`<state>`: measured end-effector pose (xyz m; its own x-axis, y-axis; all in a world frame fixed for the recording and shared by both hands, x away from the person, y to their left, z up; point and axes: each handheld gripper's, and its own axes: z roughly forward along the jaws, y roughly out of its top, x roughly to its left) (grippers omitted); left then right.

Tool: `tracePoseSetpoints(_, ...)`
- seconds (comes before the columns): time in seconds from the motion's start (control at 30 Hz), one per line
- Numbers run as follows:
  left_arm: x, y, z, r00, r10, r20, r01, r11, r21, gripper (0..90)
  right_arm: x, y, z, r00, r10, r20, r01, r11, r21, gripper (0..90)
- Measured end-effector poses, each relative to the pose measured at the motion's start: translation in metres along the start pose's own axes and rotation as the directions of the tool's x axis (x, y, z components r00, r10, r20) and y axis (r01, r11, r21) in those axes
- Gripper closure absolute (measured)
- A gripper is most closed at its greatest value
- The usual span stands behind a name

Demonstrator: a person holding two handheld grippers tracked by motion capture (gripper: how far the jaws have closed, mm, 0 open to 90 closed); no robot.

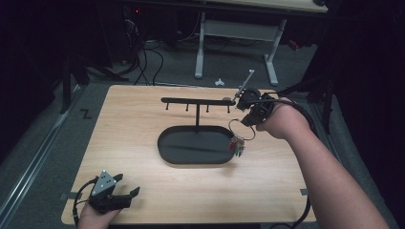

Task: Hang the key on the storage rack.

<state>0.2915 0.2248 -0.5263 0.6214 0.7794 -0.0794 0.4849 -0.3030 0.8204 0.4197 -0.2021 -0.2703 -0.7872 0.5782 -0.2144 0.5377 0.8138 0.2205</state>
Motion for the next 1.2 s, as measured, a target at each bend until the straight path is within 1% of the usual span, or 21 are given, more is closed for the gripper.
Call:
tracePoseSetpoints(0.1, 0.0, 0.0, 0.0, 1.0, -0.001, 0.001, 0.001, 1.0, -0.002, 17.8, -0.002, 0.004, 0.0, 1.0, -0.007, -0.005, 0.007, 1.0, -0.007, 87.7)
tracePoseSetpoints(0.17, 0.0, 0.0, 0.0, 1.0, -0.003, 0.0, 0.003, 1.0, -0.001, 17.8, -0.003, 0.007, 0.0, 1.0, 0.001, -0.004, -0.001, 1.0, -0.006, 87.7)
tracePoseSetpoints(0.3, 0.001, 0.0, -0.001, 1.0, -0.008, 0.002, 0.008, 1.0, -0.004, 18.0, -0.008, 0.012, 0.003, 1.0, 0.0, -0.005, 0.0, 1.0, -0.016, 87.7)
tracePoseSetpoints(0.33, 0.001, 0.0, -0.001, 1.0, -0.006, 0.003, 0.006, 1.0, -0.003, 18.1, -0.009, 0.014, 0.004, 0.9999, 0.008, -0.007, -0.008, 1.0, -0.015, 87.7)
tracePoseSetpoints(0.47, -0.001, 0.0, 0.0, 1.0, 0.002, 0.006, -0.002, 1.0, -0.002, 18.0, -0.014, 0.019, 0.009, 0.9999, 0.015, -0.003, -0.016, 1.0, -0.018, 87.7)
tracePoseSetpoints(0.5, -0.001, 0.0, 0.0, 1.0, 0.002, 0.006, -0.002, 1.0, -0.001, 18.1, -0.015, 0.02, 0.01, 0.9997, 0.025, -0.004, -0.025, 1.0, -0.019, 87.7)
tracePoseSetpoints(0.53, -0.001, 0.0, 0.0, 1.0, 0.001, 0.008, -0.001, 1.0, 0.003, 18.0, -0.016, 0.021, 0.011, 0.9997, 0.024, -0.001, -0.024, 1.0, -0.02, 87.7)
tracePoseSetpoints(0.6, -0.001, 0.0, 0.0, 1.0, 0.0, 0.008, 0.0, 1.0, 0.0, 18.1, -0.019, 0.023, 0.012, 0.9992, 0.038, -0.01, -0.038, 0.999, -0.031, 87.7)
tracePoseSetpoints(0.7, -0.001, 0.0, 0.0, 1.0, 0.001, 0.007, -0.001, 1.0, 0.0, 18.1, -0.024, 0.027, 0.016, 0.999, 0.04, -0.02, -0.04, 0.998, -0.046, 87.7)
tracePoseSetpoints(0.8, 0.0, 0.0, 0.0, 1.0, -0.001, 0.007, 0.001, 1.0, 0.003, 18.1, -0.029, 0.03, 0.021, 0.9986, 0.049, -0.022, -0.05, 0.998, -0.042, 87.7)
tracePoseSetpoints(0.87, 0.0, 0.0, -0.001, 1.0, -0.001, 0.006, 0.001, 1.0, 0.001, 18.1, -0.034, 0.032, 0.025, 0.9978, 0.062, -0.026, -0.063, 0.997, -0.05, 87.7)
tracePoseSetpoints(0.93, 0.0, 0.0, -0.001, 1.0, -0.002, 0.004, 0.002, 1.0, -0.003, 18.2, -0.04, 0.032, 0.029, 0.9956, 0.083, -0.042, -0.086, 0.994, -0.066, 87.7)
tracePoseSetpoints(1.0, 0.001, 0.0, -0.001, 1.0, -0.005, 0.004, 0.005, 1.0, -0.006, 18.2, -0.043, 0.032, 0.034, 0.9947, 0.093, -0.043, -0.096, 0.994, -0.06, 87.7)
tracePoseSetpoints(1.2, 0.001, 0.0, -0.001, 1.0, -0.001, 0.009, 0.001, 1.0, -0.004, 18.2, -0.044, 0.035, 0.036, 0.9946, 0.097, -0.038, -0.099, 0.994, -0.052, 87.7)
